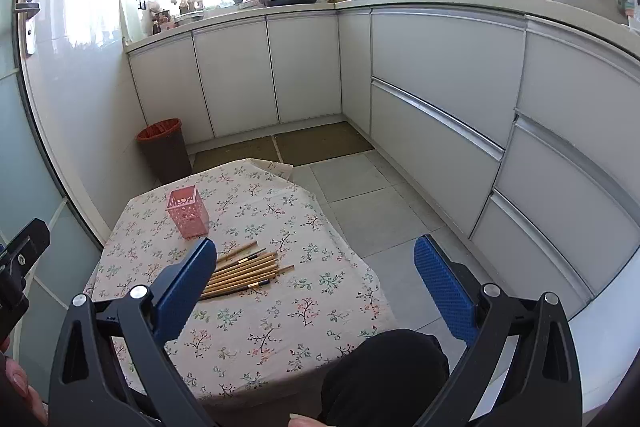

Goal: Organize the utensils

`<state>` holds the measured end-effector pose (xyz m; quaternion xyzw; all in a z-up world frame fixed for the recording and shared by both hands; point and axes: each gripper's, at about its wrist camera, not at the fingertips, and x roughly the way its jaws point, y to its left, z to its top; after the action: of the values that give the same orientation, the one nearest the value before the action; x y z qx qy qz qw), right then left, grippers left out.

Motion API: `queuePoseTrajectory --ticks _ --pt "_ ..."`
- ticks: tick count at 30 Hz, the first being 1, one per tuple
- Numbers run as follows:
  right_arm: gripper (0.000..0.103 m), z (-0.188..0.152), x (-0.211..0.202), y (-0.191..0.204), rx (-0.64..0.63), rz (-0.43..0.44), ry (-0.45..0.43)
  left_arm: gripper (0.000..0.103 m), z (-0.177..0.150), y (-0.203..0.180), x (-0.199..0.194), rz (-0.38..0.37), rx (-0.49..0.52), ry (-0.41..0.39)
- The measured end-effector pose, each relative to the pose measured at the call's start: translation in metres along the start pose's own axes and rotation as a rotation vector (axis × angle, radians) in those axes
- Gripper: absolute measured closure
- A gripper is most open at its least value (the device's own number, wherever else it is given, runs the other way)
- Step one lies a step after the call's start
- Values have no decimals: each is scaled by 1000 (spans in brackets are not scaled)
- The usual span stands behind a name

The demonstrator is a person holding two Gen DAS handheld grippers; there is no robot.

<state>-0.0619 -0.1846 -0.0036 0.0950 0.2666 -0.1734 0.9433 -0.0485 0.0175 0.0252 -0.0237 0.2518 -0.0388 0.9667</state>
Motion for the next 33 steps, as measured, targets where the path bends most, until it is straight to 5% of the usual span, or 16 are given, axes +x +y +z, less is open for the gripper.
queuePoseTrajectory --ticks 33 --pt "7 -2 9 0 14 7 50 7 0 -9 10 -1 4 41"
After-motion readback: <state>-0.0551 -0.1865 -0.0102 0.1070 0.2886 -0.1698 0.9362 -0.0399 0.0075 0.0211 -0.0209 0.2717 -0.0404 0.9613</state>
